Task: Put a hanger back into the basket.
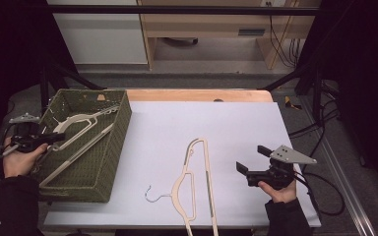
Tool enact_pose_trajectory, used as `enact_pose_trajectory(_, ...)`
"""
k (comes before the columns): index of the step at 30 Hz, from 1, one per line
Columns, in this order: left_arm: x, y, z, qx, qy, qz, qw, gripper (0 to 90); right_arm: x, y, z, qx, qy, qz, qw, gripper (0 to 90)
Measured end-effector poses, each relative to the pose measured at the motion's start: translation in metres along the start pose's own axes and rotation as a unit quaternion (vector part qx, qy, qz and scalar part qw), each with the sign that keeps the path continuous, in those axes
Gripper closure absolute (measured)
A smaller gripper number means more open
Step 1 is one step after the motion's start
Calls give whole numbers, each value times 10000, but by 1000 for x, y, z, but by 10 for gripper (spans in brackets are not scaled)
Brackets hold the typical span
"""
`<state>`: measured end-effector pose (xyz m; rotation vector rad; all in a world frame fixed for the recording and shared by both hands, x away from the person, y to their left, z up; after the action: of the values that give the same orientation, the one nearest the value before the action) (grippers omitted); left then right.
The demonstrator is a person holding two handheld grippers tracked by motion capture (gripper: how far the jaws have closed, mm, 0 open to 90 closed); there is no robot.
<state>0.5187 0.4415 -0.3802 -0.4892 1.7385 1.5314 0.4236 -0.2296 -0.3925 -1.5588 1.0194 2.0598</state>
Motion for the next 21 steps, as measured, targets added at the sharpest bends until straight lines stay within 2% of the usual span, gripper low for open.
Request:
enact_pose_trajectory(3,4,-3,8,-421,116,249,9987,790,0,-2,0,13,-27,10,10000,39)
enact_pose_trajectory(5,7,-4,11,-492,293,333,9978,770,1,-1,0,-4,11,29,10000,39)
enact_pose_trajectory(7,12,-6,17,-629,370,505,9961,760,0,-2,0,8,-10,19,10000,39)
enact_pose_trajectory(13,19,-5,23,-684,549,725,9935,748,1,-2,0,12,-12,20,10000,39)
enact_pose_trajectory(16,18,-1,20,-778,500,682,9934,735,1,-2,1,8,-3,21,10000,39)
enact_pose_trajectory(21,12,16,8,-614,362,218,9972,677,0,0,1,-6,-12,6,10000,39)
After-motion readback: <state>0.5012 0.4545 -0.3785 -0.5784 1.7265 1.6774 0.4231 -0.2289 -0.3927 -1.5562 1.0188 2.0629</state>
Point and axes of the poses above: each handheld gripper's, and its own axes: y roughly backward along the jaws, x roughly out of its underside, z roughly to its left, the point moved 1 cm from there along -y, roughly forward along the jaws, and after that the axes turned 6 degrees about -x, right-handed, at the moved point
